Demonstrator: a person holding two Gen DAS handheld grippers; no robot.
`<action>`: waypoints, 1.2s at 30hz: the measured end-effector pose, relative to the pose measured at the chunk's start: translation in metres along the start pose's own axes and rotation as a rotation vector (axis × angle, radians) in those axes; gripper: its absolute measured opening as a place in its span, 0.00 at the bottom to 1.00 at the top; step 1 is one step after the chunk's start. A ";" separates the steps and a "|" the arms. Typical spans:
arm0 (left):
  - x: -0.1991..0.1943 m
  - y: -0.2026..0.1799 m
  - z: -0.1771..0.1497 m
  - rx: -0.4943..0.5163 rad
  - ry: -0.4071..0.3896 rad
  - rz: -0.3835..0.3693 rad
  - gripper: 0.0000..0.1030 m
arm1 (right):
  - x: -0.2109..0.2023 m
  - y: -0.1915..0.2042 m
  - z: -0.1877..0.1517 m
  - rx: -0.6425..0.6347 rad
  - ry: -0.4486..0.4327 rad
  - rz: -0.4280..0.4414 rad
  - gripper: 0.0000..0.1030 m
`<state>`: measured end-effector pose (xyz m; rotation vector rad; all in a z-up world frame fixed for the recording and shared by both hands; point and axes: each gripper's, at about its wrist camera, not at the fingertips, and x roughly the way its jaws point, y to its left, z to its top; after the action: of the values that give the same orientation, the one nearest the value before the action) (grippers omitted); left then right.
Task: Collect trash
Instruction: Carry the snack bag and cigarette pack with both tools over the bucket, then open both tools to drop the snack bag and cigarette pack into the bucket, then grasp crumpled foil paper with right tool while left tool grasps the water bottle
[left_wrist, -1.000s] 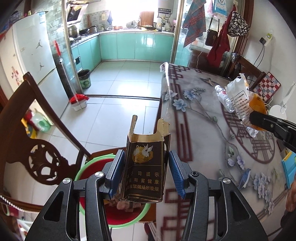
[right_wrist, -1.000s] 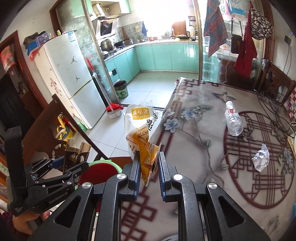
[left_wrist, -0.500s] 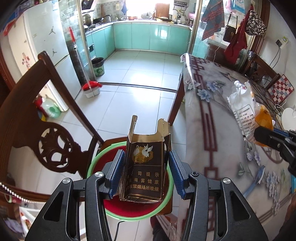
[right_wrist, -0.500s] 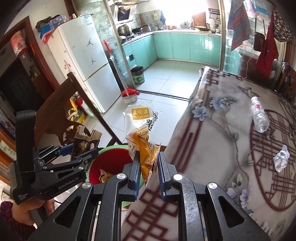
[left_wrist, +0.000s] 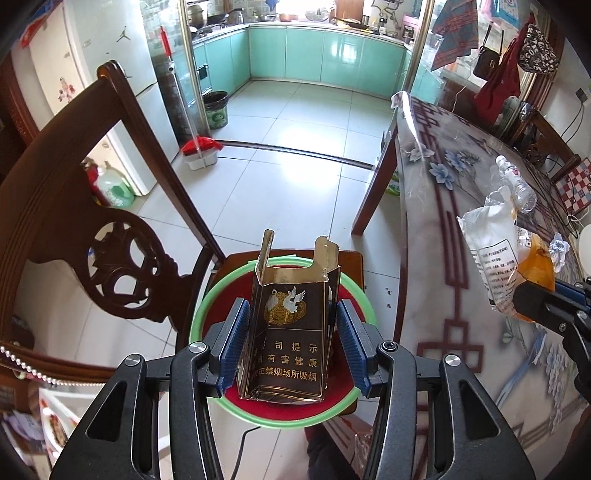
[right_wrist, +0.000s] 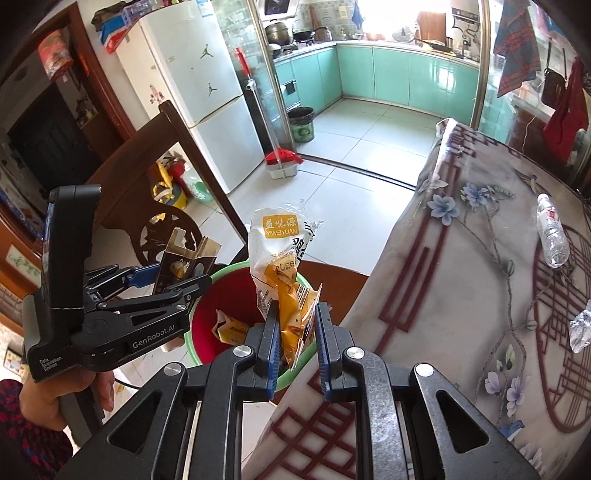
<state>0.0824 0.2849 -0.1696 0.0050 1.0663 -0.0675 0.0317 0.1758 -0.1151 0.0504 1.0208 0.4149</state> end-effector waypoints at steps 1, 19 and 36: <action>0.001 0.002 0.000 -0.004 0.003 0.004 0.46 | 0.003 0.001 0.000 0.001 0.005 0.007 0.14; 0.023 0.036 -0.007 -0.119 0.057 0.092 0.72 | 0.050 0.007 0.008 0.032 0.053 0.153 0.34; -0.020 -0.049 -0.006 0.009 -0.003 -0.107 0.73 | -0.061 -0.209 -0.044 0.294 -0.075 -0.335 0.51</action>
<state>0.0646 0.2368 -0.1541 -0.0437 1.0629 -0.1692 0.0323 -0.0454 -0.1370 0.1549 0.9884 -0.0434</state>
